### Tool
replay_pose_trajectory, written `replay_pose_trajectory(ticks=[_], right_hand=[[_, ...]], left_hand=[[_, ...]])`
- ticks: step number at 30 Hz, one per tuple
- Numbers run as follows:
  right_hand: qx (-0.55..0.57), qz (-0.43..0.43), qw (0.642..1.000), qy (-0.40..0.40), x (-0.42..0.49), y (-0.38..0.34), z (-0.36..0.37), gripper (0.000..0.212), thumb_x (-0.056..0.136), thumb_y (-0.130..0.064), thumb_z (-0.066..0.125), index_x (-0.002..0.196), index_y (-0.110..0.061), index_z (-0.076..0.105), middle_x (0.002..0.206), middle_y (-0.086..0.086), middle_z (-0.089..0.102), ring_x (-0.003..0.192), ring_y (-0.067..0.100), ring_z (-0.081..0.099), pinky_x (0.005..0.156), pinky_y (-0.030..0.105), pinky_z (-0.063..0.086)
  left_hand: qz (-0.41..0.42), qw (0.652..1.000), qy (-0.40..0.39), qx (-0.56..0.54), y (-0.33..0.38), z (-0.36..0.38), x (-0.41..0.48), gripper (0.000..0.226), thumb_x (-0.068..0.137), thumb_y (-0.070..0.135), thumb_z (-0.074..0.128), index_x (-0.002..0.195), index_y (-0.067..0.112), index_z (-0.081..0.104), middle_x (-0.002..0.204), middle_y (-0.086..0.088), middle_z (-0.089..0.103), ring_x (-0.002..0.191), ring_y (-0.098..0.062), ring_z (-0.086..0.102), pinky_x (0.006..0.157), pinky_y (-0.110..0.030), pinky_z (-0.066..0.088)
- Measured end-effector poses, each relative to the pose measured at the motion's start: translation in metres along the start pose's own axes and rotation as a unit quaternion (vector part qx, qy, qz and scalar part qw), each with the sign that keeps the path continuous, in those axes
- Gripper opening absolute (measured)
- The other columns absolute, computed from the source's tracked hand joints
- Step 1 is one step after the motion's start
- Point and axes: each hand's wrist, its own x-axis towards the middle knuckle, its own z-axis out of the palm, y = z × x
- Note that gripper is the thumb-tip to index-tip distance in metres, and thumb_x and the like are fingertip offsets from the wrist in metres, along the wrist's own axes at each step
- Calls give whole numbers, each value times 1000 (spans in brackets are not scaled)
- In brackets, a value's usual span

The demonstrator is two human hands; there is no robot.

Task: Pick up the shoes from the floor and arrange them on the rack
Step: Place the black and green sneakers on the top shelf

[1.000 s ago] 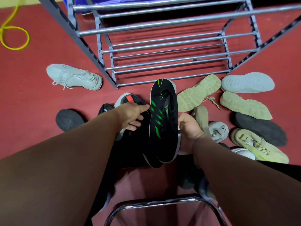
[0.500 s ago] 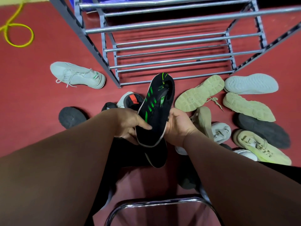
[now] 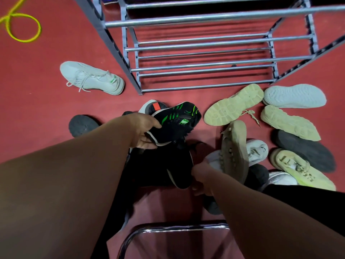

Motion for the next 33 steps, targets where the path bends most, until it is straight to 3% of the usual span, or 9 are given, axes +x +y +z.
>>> replay_pose_trajectory(ticks=[2, 4, 9, 14, 18, 23, 26, 29, 33], right_hand=[[21, 21, 999, -19, -2, 6, 7, 48, 109, -37, 28, 155, -31, 16, 108, 20, 63, 70, 31, 64, 56, 45, 58], [35, 10, 999, -38, -4, 3, 8, 66, 106, -24, 35, 160, -37, 0, 116, 25, 60, 81, 38, 68, 58, 49, 60], [49, -25, 997, -61, -11, 5, -3, 92, 88, 6, 52, 157, -38, 10, 123, 21, 52, 98, 39, 66, 68, 53, 62], [96, -56, 994, -8, -20, 1, -10, 46, 86, 5, 64, 130, -7, 55, 113, 20, 65, 87, 30, 66, 63, 36, 58], [126, -89, 988, -5, -55, -10, -23, 12, 90, 4, 66, 93, -5, 58, 88, 14, 61, 74, 23, 59, 58, 32, 48], [19, -200, 980, 11, -96, -26, -39, 16, 82, 0, 69, 88, -13, 63, 90, 11, 63, 72, 21, 59, 68, 35, 56], [-85, -246, 964, 60, -131, -27, -48, 11, 88, -6, 63, 97, -13, 62, 80, 5, 56, 64, 16, 52, 72, 32, 51], [-145, -275, 944, 112, -168, -20, -59, 18, 93, -10, 57, 107, -5, 67, 90, 8, 60, 78, 23, 58, 70, 30, 49], [-240, -325, 898, 174, -219, -10, -78, 15, 96, -12, 53, 94, -3, 63, 88, 10, 63, 91, 30, 64, 69, 31, 45]], left_hand=[[6, 1000, 7, -6, 1, 0, 4, 34, 92, 22, 69, 123, 13, 59, 126, -15, 64, 99, -33, 70, 54, -38, 60], [5, 1000, 1, 5, 2, 3, 1, 37, 92, 24, 69, 126, 14, 57, 130, -13, 58, 102, -33, 65, 56, -39, 61], [19, 999, 0, 44, 5, 6, 4, 45, 92, 15, 72, 131, 13, 51, 140, -5, 43, 115, -32, 57, 61, -36, 59], [55, 995, 6, 84, 10, 7, -7, 27, 95, 14, 68, 121, 13, 61, 137, -5, 56, 114, -28, 62, 55, -32, 57], [97, 990, 22, 98, 7, 15, -27, 24, 99, 16, 62, 122, 7, 59, 124, -12, 65, 87, -26, 71, 50, -30, 56], [159, 974, 60, 147, 9, 11, -76, 7, 98, 4, 53, 98, -2, 55, 77, -20, 61, 62, -29, 63, 73, -41, 57], [176, 960, 83, 201, 8, -1, -117, 9, 95, 4, 51, 92, -4, 55, 69, -19, 59, 52, -27, 57, 60, -37, 57], [170, 952, 85, 240, -3, -8, -166, 11, 93, 7, 51, 84, 0, 52, 55, -12, 54, 42, -22, 50, 41, -23, 45], [160, 953, 38, 254, -18, -15, -223, 12, 82, 12, 54, 83, 1, 57, 51, -12, 53, 40, -21, 47, 51, -24, 42]])
